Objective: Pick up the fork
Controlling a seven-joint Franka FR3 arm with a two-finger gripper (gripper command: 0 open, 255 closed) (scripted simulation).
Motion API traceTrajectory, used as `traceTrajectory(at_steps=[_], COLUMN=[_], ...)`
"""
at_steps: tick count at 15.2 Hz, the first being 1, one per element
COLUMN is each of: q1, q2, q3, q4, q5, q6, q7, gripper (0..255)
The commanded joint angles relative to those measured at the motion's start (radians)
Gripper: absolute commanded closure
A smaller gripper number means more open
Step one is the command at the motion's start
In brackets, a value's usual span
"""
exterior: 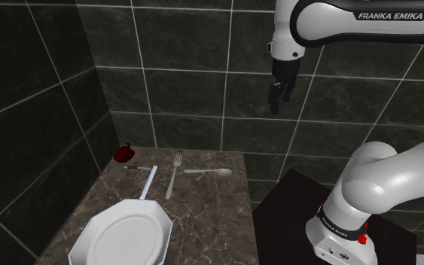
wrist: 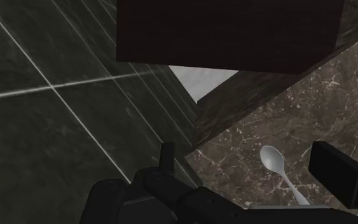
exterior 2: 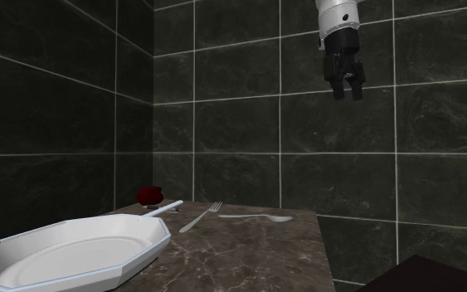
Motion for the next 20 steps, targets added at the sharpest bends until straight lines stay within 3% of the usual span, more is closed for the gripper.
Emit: traceTrajectory(at_steps=[1, 12, 20], q1=[0.0, -0.018, -0.059], q2=[0.0, 0.189, 0.452], q3=[0.0, 0.208, 0.35], q4=[0.0, -0.087, -0.021], q5=[0.0, 0.152, 0.16], q6=[0.0, 0.307, 0.534], q7=[0.0, 0.429, 0.743], gripper=[0, 0, 0])
